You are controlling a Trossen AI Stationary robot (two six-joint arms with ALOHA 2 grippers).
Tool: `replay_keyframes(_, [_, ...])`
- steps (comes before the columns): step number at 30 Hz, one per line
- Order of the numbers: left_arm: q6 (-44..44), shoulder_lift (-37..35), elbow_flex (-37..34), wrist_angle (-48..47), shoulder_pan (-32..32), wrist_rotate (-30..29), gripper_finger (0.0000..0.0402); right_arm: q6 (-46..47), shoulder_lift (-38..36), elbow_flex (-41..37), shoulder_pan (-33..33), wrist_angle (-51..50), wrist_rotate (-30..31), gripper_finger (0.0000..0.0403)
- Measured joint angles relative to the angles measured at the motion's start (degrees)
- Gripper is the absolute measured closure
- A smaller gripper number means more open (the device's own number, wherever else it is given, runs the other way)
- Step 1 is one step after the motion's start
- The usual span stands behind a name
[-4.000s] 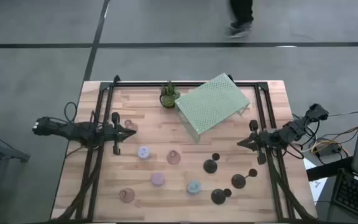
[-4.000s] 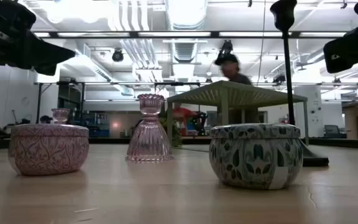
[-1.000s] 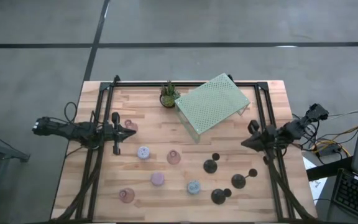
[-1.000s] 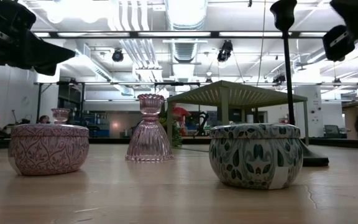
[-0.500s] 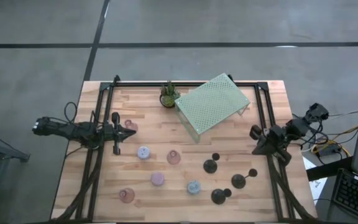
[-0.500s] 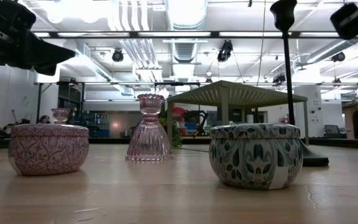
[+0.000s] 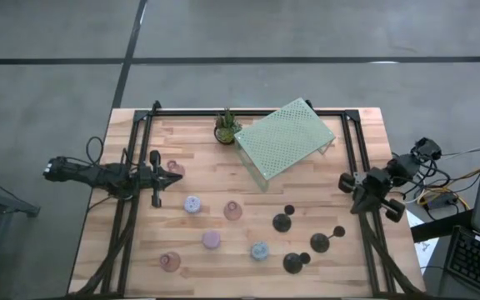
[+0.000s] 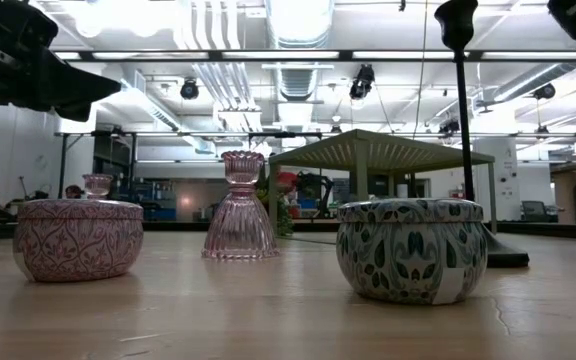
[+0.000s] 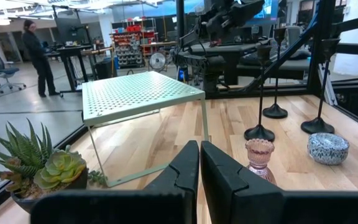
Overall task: Pick & Place candle stick holders
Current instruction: Put the right black candle holder on the shelf
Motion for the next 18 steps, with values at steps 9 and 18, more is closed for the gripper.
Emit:
replay_keyframes(9, [0.0, 0.0, 0.0, 0.0, 0.0, 0.0, 0.0381, -6.6, 3.1, 0.0, 0.0, 0.1, -0.2, 0.0326])
replay_keyframes(18, [0.0, 0.0, 0.0, 0.0, 0.0, 0.0, 0.0381, -11.6, 7.2, 0.0, 0.0, 1.3, -1.6, 0.0213])
